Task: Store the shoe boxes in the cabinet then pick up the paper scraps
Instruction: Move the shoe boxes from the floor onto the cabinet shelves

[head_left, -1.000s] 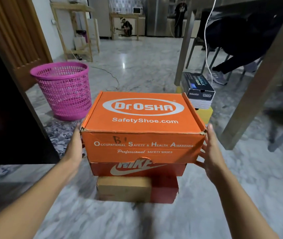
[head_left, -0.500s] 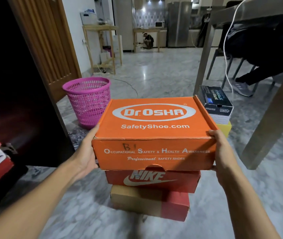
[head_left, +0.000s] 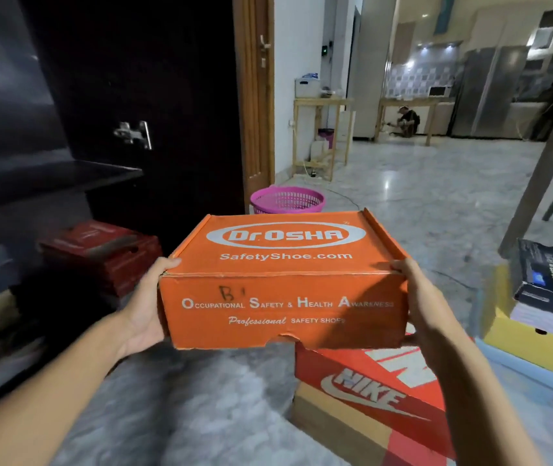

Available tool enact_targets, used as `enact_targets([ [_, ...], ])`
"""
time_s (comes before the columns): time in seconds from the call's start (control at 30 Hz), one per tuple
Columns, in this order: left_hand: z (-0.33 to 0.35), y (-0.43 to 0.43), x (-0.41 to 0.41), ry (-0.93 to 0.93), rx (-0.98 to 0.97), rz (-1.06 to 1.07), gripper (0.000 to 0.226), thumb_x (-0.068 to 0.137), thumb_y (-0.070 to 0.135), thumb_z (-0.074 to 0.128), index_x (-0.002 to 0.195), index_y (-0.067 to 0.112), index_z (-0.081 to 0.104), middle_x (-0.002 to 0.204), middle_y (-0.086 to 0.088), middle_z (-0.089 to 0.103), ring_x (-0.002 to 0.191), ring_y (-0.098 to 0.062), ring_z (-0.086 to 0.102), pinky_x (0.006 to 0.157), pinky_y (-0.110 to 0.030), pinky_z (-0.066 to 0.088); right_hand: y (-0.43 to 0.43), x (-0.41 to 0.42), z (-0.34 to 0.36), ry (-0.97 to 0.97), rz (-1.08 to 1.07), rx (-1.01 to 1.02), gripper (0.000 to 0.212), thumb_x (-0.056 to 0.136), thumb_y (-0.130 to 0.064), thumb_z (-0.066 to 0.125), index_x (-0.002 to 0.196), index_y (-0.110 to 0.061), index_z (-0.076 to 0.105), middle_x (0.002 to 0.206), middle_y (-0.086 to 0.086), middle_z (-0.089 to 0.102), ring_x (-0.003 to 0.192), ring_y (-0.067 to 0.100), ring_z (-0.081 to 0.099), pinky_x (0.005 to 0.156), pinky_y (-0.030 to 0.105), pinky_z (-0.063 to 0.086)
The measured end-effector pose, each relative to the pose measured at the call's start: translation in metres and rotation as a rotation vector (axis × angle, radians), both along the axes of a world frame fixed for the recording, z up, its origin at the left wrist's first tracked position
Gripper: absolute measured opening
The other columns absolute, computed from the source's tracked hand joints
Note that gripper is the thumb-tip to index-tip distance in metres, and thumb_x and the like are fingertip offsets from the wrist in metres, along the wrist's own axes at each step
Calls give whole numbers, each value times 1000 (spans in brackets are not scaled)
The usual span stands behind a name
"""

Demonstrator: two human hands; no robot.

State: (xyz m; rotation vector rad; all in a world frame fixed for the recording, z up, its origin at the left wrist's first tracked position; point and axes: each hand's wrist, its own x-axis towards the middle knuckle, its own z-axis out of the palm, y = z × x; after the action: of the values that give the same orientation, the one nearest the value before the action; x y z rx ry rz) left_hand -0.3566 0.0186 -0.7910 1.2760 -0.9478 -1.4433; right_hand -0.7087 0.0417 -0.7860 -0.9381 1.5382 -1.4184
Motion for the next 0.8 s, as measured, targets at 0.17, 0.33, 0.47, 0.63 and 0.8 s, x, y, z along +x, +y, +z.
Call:
enact_targets([
  [0.17,22,28,50,-23,-4,175,58,85,62,42,109,16,69,112,-22,69,99,-39,64,91,-56,45,-22,50,16,2,154,-25,30,89,-52,53,92,-25,66,98,5,70,82,22,67,67,36,54],
  [0.33,44,53,93,-29,-18,329,66,79,67,48,116,16,67,115,-23,68,113,-43,60,100,-61,41,-41,101,27,-40,280,-52,40,82,-61,52,97,-28,69,105,5,71,93,25,68,87,48,56],
  [0.47,68,71,122,-47,-34,405,66,82,66,45,111,11,67,108,-24,70,101,-39,63,97,-57,44,-51,145,37,-70,326,-89,72,58,-74,50,112,-29,65,112,3,69,101,27,66,96,55,51],
  [0.63,99,86,155,-9,-108,535,58,81,61,49,105,12,70,100,-20,72,92,-35,64,91,-53,47,-63,202,55,-106,396,-194,58,85,-66,53,131,-31,55,122,4,62,107,29,63,99,55,49],
  [0.8,123,87,176,12,-170,701,52,85,60,43,92,15,68,79,-13,72,77,-31,65,77,-44,51,-83,269,80,-116,388,-310,69,91,-63,52,145,-23,38,131,6,52,112,25,54,87,40,44],
])
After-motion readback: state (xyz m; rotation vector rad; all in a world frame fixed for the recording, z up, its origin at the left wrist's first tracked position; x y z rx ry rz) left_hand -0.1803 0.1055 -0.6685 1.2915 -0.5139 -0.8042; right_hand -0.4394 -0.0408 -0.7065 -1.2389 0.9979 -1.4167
